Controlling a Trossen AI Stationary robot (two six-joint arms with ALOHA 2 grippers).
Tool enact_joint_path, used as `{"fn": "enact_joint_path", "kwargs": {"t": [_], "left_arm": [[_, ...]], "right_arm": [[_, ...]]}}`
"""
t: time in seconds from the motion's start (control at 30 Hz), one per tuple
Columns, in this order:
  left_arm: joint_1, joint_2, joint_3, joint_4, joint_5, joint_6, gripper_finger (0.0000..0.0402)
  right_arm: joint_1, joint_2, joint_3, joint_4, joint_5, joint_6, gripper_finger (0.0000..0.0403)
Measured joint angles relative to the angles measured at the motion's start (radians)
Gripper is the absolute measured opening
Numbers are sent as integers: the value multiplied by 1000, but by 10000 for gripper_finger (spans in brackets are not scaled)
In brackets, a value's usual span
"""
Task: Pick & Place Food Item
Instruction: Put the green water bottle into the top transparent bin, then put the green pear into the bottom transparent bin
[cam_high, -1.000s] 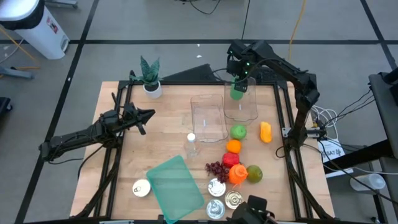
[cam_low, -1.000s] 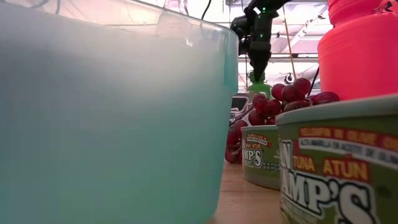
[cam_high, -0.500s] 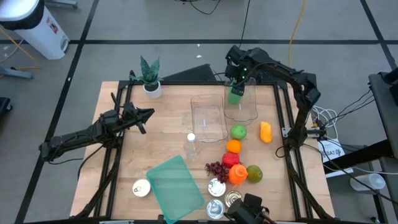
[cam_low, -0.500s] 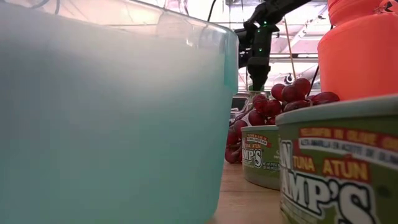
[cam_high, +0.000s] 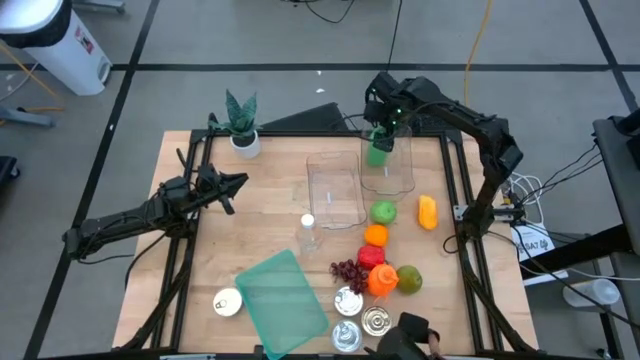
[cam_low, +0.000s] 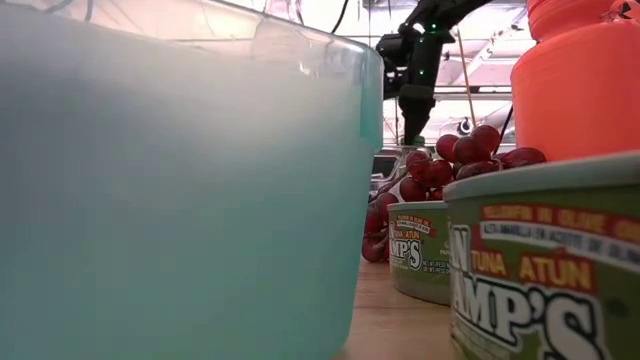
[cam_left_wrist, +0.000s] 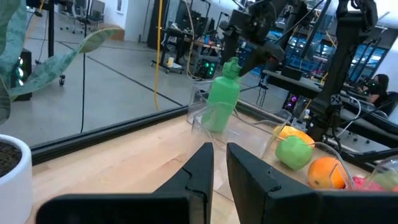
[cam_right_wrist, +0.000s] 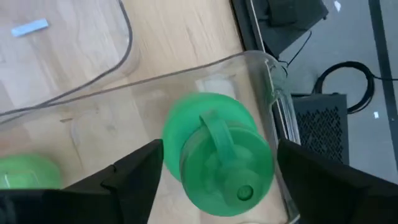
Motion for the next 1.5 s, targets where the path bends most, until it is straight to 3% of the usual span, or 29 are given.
{"fn": "enact_joint_path", "kwargs": {"t": [0.2,0.43,0.57,0.83,0.97,1.2,1.5], "left_arm": [[0,0,0,-2,5,5,51],[0,0,0,-8,6,-9,51],[0,0,0,-10,11,-20,51],[0,0,0,-4,58,-8,51],[0,0,0,-1,57,-24,51],[0,0,0,1,9,-36,51],[-1,0,0,-10,62,-62,51]], "right_arm": [[13,-144,0,-12,-9,13,332],[49,-524,-47,155,-326,101,295],[129,-782,-228,377,-350,221,227],[252,-1177,-701,602,-349,383,24],[266,-1263,-816,634,-367,411,15],[303,-1295,-1004,840,-556,451,4],[315,-1338,-1217,1058,-599,504,1]]}}
